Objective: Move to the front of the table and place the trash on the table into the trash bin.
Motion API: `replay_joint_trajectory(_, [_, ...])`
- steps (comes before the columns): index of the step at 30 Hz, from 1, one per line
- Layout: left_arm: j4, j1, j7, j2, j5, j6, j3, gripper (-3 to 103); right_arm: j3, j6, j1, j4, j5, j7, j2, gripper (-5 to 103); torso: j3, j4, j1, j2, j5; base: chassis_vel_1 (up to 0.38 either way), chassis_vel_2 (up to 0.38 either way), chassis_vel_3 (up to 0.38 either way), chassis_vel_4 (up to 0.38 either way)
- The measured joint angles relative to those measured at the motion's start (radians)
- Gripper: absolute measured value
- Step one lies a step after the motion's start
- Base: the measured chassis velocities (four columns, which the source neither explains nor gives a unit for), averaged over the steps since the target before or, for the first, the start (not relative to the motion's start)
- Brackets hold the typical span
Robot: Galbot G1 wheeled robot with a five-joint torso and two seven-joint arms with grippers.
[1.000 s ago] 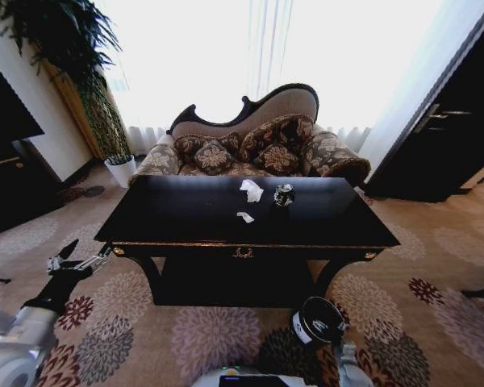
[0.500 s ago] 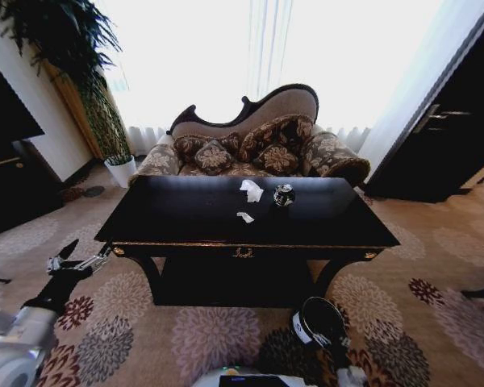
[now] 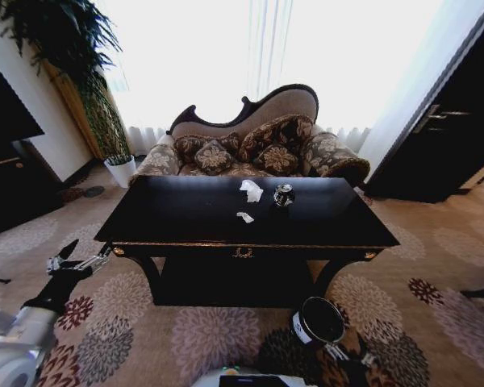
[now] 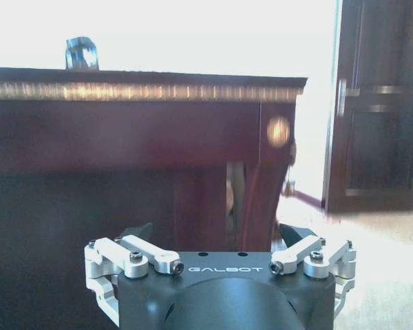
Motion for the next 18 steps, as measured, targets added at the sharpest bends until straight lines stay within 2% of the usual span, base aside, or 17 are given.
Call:
replay_joint_trajectory(2, [0.0, 0.0, 0.0, 0.0, 0.0, 0.0, 0.0, 100, 0.008, 0.0, -0.01, 0.027, 0.0, 0.003, 0.004, 100, 0.0, 0.0, 0.0, 0.0, 0.0, 0.0, 0.0, 0.0, 0.0])
replay_joint_trajectory(5, [0.0, 0.0, 0.0, 0.0, 0.0, 0.0, 0.0, 100, 0.039, -0.012, -0.06, 0.169, 0.013, 0.015, 0.016, 100, 0.0, 0.0001, 0.0, 0.0, -0.0001, 0.0, 0.0, 0.0, 0.0])
replay_joint_trajectory(11, [0.0, 0.0, 0.0, 0.0, 0.0, 0.0, 0.0, 100, 0.062, -0.038, -0.098, 0.281, 0.015, 0.018, 0.018, 100, 0.0, 0.0, 0.0, 0.0, 0.0, 0.0, 0.0, 0.0, 0.0])
replay_joint_trajectory(18, [0.0, 0.0, 0.0, 0.0, 0.0, 0.0, 0.0, 100, 0.083, -0.122, -0.099, 0.399, 0.056, 0.035, -0.03, 100, 0.0, 0.0001, 0.0, 0.0, 0.0002, 0.0, 0.0, 0.0, 0.0])
